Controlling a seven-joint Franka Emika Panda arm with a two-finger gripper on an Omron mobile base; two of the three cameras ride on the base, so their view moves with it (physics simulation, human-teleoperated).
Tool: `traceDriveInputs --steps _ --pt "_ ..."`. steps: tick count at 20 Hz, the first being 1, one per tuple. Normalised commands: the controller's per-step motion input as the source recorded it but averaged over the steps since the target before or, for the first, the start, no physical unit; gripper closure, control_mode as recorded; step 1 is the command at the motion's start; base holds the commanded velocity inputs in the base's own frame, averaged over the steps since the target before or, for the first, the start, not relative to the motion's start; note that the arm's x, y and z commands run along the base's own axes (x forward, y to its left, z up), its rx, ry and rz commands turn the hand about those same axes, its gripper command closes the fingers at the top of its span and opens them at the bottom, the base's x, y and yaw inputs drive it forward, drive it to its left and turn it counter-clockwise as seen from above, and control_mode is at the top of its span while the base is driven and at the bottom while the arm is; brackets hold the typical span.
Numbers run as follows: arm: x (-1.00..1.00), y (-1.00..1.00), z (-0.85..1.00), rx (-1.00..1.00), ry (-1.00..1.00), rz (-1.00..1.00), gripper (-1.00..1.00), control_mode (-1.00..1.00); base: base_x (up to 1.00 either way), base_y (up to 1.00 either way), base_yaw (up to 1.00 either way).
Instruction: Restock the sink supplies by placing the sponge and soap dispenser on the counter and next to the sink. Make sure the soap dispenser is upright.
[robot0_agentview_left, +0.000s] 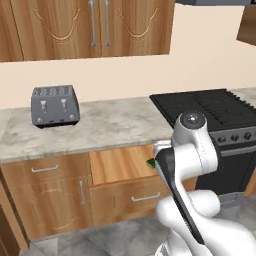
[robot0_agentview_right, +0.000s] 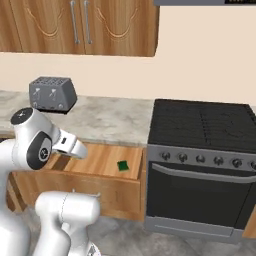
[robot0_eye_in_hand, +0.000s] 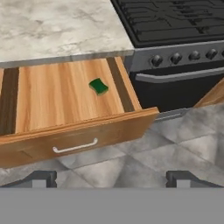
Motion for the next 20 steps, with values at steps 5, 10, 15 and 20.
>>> traceDriveInputs --steps 5,10,15,20 --pt "0.07 0.00 -0.04 0.00 0.02 0.00 -1.00 -1.00 0.02 0.00 -0.15" --pt "0.99 0.00 -0.65 0.00 0.26 0.14 -1.00 -1.00 0.00 0.00 0.00" --pt "1.00 0.01 -1.00 0.00 0.40 0.25 -1.00 -1.00 0.00 0.00 0.00" --pt "0.81 -0.01 -0.64 0.00 0.13 0.08 -1.00 -1.00 0.00 0.00 0.00"
